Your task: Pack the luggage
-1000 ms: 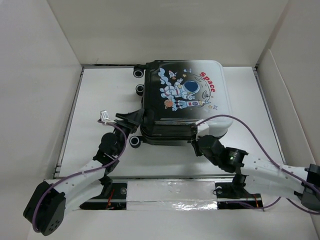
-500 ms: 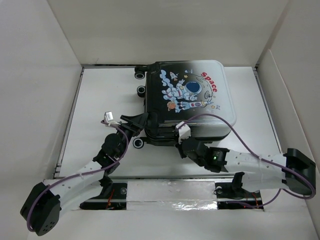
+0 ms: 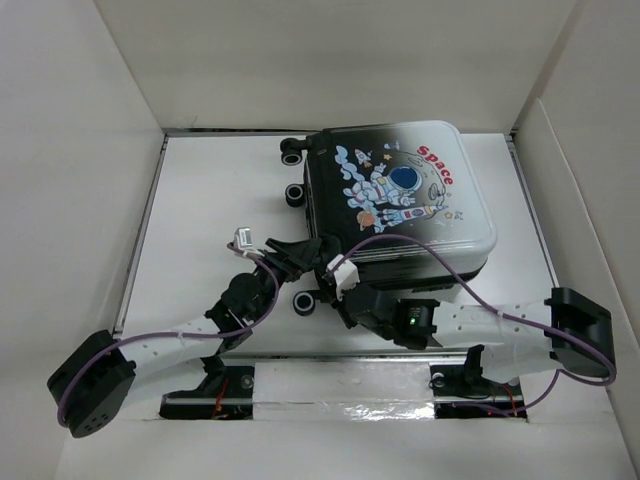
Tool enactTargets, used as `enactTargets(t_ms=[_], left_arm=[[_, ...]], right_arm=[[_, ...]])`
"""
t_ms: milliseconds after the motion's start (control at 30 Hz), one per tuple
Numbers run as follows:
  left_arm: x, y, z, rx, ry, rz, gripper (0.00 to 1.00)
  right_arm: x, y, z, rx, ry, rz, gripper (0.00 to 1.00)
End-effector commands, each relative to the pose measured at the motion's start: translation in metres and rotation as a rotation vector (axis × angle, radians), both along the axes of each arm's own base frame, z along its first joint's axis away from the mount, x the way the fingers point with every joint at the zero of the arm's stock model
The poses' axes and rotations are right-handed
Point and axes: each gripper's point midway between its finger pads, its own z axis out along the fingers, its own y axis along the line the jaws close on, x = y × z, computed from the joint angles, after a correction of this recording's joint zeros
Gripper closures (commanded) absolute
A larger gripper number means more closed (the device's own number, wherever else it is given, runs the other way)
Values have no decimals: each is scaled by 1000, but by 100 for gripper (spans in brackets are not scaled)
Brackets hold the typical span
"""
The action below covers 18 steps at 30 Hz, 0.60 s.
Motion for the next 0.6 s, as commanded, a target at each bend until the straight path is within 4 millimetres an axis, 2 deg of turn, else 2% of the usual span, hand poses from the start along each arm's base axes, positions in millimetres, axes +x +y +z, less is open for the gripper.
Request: enactTargets(t_ms=[0, 33, 67, 100, 167, 200, 233, 267, 333, 367, 400, 467, 500, 533, 567], left_arm=[[-42, -51, -46, 240, 54, -303, 100], [-41, -54, -46, 242, 48, -311, 100], [-42, -60, -41, 236, 41, -321, 100], [-39, -62, -46, 247, 51, -319, 100], [-38, -70, -44, 251, 50, -324, 100], [-36, -70, -51, 274, 69, -319, 100], [-32, -67, -49, 278, 70, -284, 83], [-29, -63, -53, 292, 80, -262, 71], [-15, -46, -47, 292, 81, -186, 51], [-9, -41, -41, 294, 67, -165, 40], [-5, -33, -36, 300, 66, -143, 36], [17, -10, -26, 314, 69, -32, 31], [23, 0, -20, 308, 66, 8, 30], [38, 19, -17, 296, 69, 76, 29], [46, 27, -10, 272, 65, 97, 28]], right_arm=[[-92, 102, 135, 488, 21, 424, 100], [-103, 108, 132, 480, 30, 451, 100], [-102, 111, 134, 491, 29, 451, 100], [-101, 113, 132, 493, 32, 443, 100], [-92, 111, 125, 494, 16, 388, 100], [-89, 108, 123, 489, 13, 368, 100], [-84, 97, 119, 479, 14, 329, 100], [-84, 92, 118, 476, 15, 329, 100], [-79, 76, 114, 479, 17, 276, 100], [-76, 62, 112, 488, 12, 247, 100], [-75, 55, 110, 492, 19, 233, 100], [-75, 43, 105, 489, 29, 215, 100], [-75, 35, 105, 502, 34, 207, 100], [-76, 31, 103, 500, 39, 206, 100], [-77, 28, 102, 500, 42, 209, 100]])
